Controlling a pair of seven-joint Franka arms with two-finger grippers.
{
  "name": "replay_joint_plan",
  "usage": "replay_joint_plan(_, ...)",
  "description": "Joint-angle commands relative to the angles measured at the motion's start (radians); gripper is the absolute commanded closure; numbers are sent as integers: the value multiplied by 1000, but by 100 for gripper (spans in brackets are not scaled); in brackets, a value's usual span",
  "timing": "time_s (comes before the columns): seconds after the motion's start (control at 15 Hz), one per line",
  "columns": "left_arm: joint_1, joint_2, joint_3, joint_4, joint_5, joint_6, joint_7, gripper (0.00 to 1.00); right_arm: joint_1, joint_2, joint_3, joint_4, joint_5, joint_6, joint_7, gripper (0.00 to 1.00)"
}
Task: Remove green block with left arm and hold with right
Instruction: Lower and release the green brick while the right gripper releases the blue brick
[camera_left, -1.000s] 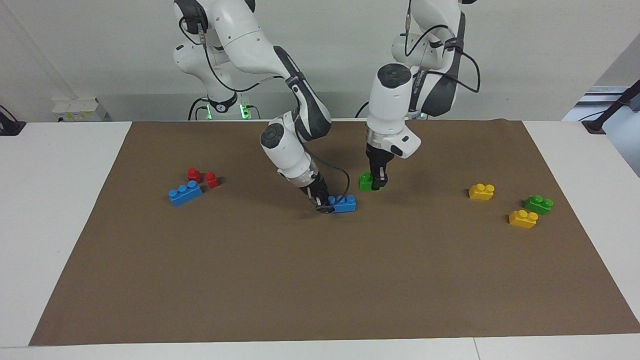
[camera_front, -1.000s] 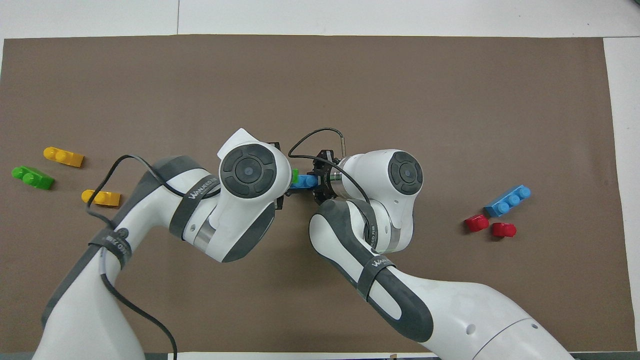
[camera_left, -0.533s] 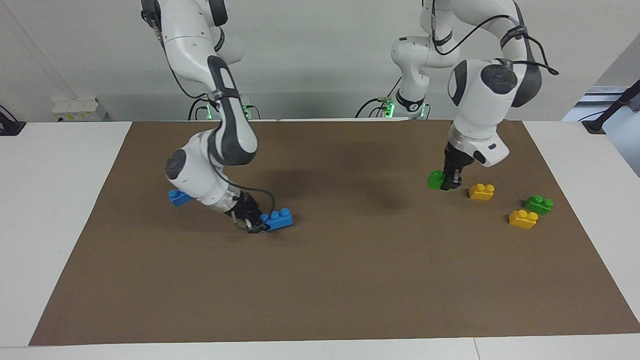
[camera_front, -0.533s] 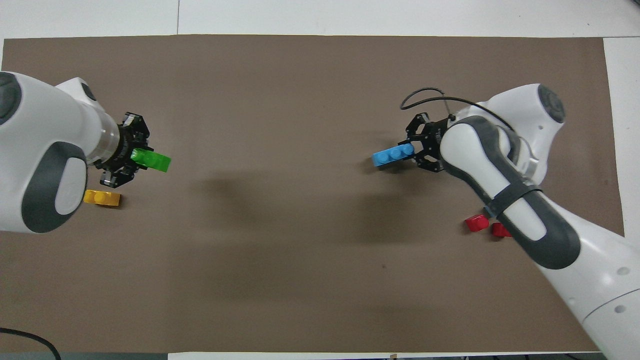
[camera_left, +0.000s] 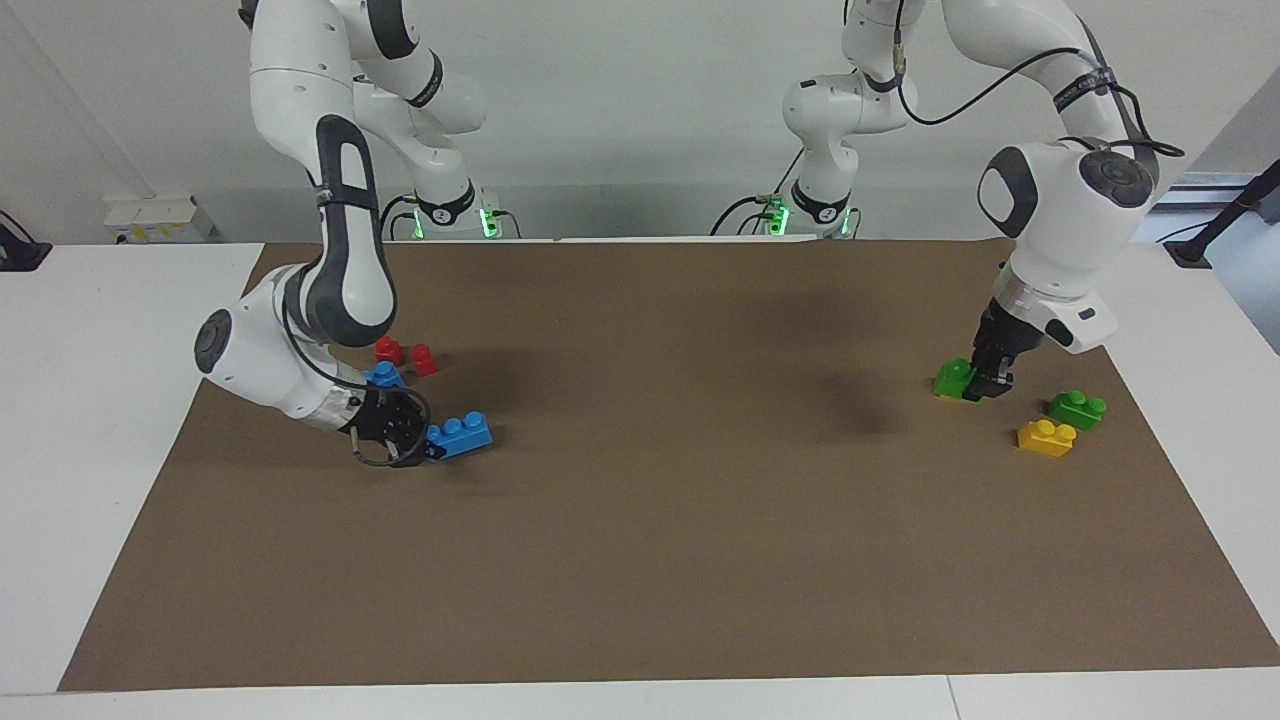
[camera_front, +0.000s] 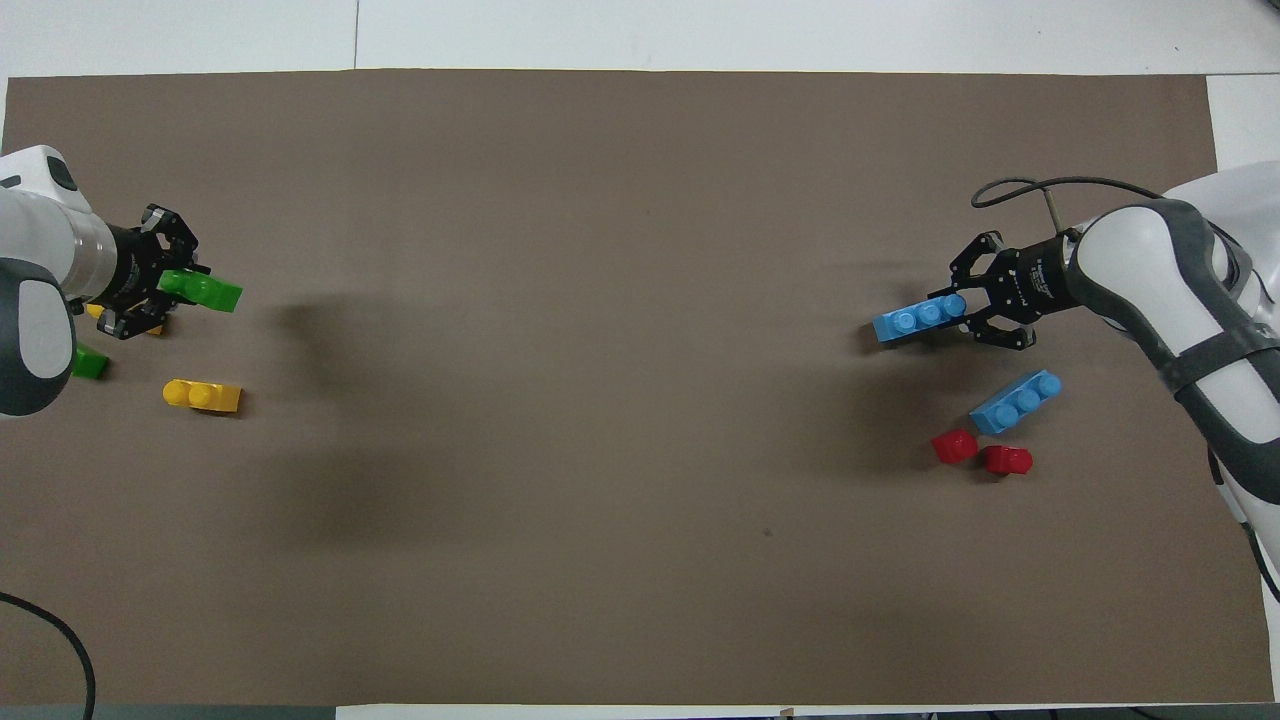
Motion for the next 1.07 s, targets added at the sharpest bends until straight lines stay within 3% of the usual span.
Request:
replay_joint_plan(0.0, 17, 136, -10, 88, -14, 65, 42, 100, -55, -20, 13, -36, -16, -6, -46, 100)
replay_joint_plan(0.4, 20, 224, -10, 123, -5, 128, 145, 100, -69, -31, 14, -60, -16, 11, -47, 100)
replay_joint_plan(0.47, 19, 227, -10, 115, -7, 151, 169, 100, -69, -31, 14, -62, -16, 11, -49, 91)
replay_joint_plan(0.53, 17, 233, -10, 104, -8, 177, 181, 100, -68, -31, 14, -62, -16, 11, -49, 62)
replay_joint_plan(0.6, 16, 234, -10, 96, -8, 192, 182, 65, -66, -31, 14, -62, -16, 11, -49, 38)
replay_joint_plan(0.67, 16, 234, -10, 92, -7, 194, 186, 1, -61, -31, 14, -60, -16, 11, -49, 24)
replay_joint_plan(0.8, 14, 234, -10, 96, -7, 180, 194, 0, -58, -29, 14, -45, -16, 10, -46, 6)
replay_joint_plan(1.0, 14, 228, -10, 121, -3, 143, 215, 0, -31, -58, 14, -5, -31, -2, -41, 0)
